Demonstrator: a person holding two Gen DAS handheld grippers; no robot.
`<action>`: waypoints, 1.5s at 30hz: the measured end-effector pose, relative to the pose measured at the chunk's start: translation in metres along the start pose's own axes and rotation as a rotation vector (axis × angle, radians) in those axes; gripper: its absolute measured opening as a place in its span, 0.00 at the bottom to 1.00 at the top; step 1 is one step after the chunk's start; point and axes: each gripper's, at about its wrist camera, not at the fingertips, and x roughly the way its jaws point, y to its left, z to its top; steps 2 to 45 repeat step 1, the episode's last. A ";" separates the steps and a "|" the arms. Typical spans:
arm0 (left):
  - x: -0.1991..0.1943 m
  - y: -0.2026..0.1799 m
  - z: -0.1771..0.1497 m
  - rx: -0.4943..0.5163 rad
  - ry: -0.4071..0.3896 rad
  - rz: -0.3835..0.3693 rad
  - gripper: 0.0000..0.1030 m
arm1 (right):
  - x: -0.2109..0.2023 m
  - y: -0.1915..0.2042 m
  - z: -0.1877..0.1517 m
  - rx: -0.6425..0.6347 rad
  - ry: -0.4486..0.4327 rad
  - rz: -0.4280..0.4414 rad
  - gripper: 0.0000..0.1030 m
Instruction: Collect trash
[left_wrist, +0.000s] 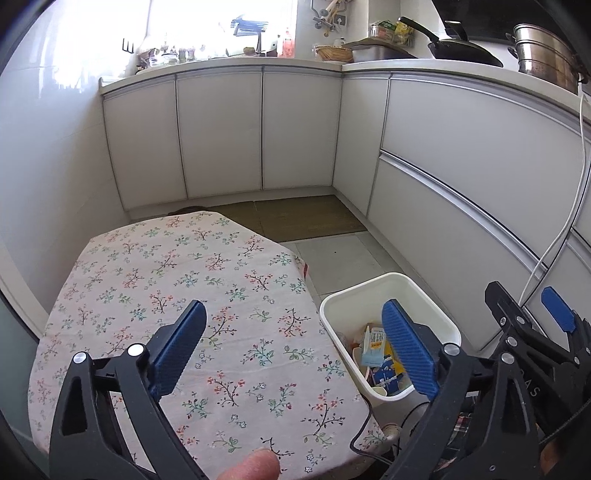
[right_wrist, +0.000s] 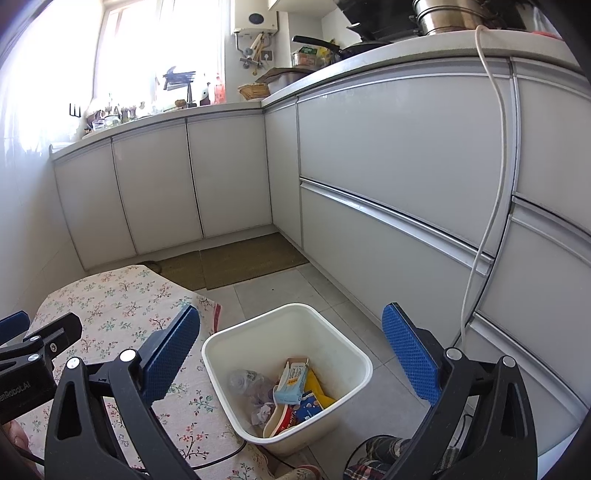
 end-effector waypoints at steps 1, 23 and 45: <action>-0.001 0.000 0.000 -0.001 -0.004 0.005 0.90 | 0.000 0.000 0.000 -0.001 -0.002 0.001 0.93; -0.001 0.000 0.000 -0.001 -0.004 0.005 0.90 | 0.000 0.000 0.000 -0.001 -0.002 0.001 0.93; -0.001 0.000 0.000 -0.001 -0.004 0.005 0.90 | 0.000 0.000 0.000 -0.001 -0.002 0.001 0.93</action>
